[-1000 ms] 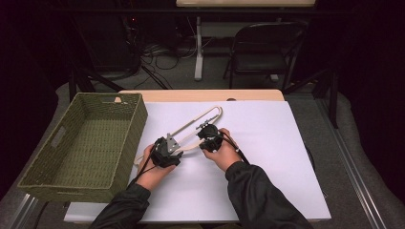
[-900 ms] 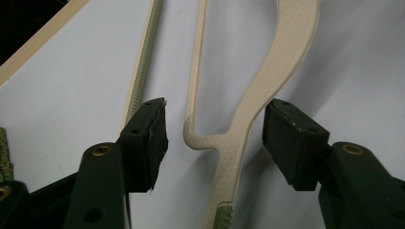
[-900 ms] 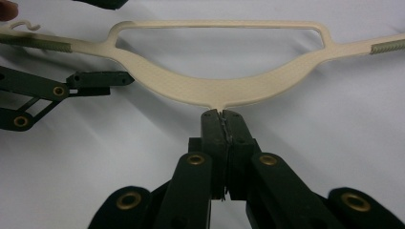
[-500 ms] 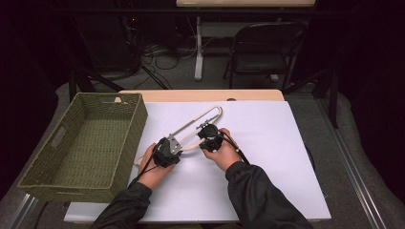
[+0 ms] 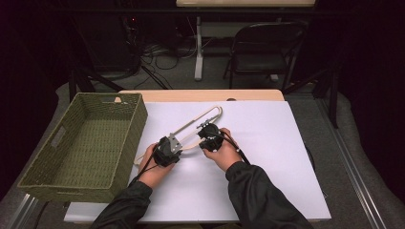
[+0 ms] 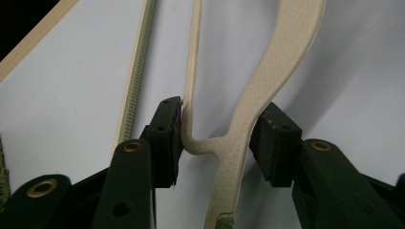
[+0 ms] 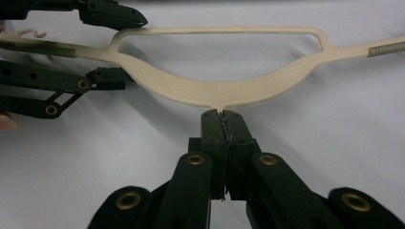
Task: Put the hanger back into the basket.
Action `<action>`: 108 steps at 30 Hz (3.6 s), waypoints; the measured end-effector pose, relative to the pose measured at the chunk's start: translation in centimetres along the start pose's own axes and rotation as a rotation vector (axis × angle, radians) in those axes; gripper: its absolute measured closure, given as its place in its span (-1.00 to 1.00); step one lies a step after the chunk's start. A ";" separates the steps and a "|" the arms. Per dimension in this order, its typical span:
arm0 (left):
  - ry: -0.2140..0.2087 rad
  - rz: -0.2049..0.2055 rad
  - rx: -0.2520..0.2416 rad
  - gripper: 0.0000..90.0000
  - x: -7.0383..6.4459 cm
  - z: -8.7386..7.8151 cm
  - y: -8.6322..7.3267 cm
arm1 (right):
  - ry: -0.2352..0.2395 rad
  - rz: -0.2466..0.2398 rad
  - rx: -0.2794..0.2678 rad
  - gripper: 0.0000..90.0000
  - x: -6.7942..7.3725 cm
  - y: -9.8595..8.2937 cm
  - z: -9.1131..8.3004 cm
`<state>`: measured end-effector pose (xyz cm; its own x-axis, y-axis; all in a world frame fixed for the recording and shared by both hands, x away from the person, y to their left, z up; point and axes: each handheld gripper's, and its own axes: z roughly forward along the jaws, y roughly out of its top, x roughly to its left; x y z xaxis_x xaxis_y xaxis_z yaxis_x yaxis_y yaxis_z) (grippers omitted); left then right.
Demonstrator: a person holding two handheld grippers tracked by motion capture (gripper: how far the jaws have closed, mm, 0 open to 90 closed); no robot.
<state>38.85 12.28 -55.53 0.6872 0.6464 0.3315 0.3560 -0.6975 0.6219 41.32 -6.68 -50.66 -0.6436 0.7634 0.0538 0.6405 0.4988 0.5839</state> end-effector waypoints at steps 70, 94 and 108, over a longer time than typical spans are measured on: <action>0.032 -0.157 -0.180 0.94 3.1 -6.0 4.1 | -0.079 0.212 -0.318 0.35 -6.9 -11.8 -9.2; 0.061 -0.038 -0.200 0.93 1.2 -13.6 8.1 | -0.107 0.247 -0.333 0.34 -7.8 -13.0 -9.8; 0.039 -0.086 -0.165 0.93 3.0 -15.6 7.5 | -0.107 0.253 -0.328 0.34 -7.7 -13.2 -9.7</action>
<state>33.75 13.84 -38.82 0.6321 0.7155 0.2974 0.3015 -0.5807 0.7562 33.77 -23.16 -50.93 -0.4257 0.8916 0.1543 0.5942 0.1468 0.7908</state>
